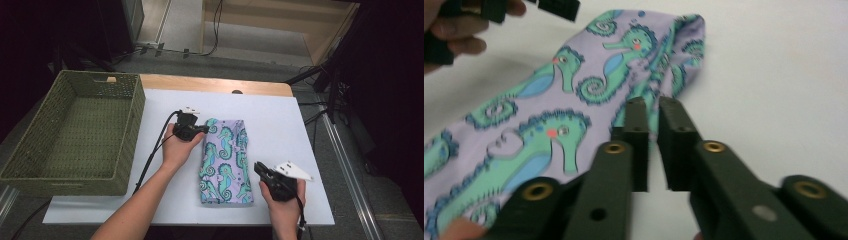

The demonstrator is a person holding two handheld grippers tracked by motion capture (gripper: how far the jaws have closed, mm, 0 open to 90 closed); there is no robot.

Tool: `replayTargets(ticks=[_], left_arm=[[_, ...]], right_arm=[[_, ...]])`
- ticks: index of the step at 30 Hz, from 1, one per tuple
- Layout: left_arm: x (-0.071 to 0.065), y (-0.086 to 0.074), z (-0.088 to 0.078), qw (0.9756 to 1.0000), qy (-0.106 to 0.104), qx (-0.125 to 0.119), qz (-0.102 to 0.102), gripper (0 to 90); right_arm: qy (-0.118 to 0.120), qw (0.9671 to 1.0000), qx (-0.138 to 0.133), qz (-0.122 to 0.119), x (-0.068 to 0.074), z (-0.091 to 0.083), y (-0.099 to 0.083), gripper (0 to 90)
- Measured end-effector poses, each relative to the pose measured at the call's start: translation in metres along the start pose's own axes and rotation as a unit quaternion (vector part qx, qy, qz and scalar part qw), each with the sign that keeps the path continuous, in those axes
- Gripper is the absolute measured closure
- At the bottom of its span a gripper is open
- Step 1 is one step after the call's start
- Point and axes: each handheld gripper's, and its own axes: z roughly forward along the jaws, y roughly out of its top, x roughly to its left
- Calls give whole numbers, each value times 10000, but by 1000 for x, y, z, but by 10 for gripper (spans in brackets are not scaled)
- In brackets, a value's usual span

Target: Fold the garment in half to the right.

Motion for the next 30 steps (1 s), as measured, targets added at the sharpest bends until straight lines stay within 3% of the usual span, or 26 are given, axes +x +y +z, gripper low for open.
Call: replayTargets(ticks=[4,7,12,15,18,19,21,23,27,30], left_arm=[[-1,-4,5,10000,-22,77,13,878],[-3,-7,9,9999,-52,126,-7,877],[-5,-10,14,9998,-63,195,54,872],[-5,-12,17,9997,-73,214,50,867],[-6,-14,20,9996,-61,256,71,864],[-6,-15,20,9995,-61,289,88,864],[-6,-17,22,9995,-30,317,68,865],[-5,-19,24,9993,-43,362,70,865],[-5,-19,24,9994,-64,336,44,856],[-6,-18,22,9996,-116,256,37,804]], right_arm=[[99,9998,149,-94,3,32,27,874],[46,9996,212,-181,5,57,42,844],[-194,9992,293,185,-5,91,62,688],[-257,9982,313,433,-13,107,70,657],[-375,9974,553,265,-16,123,74,643],[-417,9968,634,249,-17,127,74,691],[-412,9956,778,335,-23,133,71,804],[-423,9942,912,383,-30,135,68,847],[-512,9919,1096,400,-41,137,63,855],[-670,9913,988,557,-48,134,63,797]])
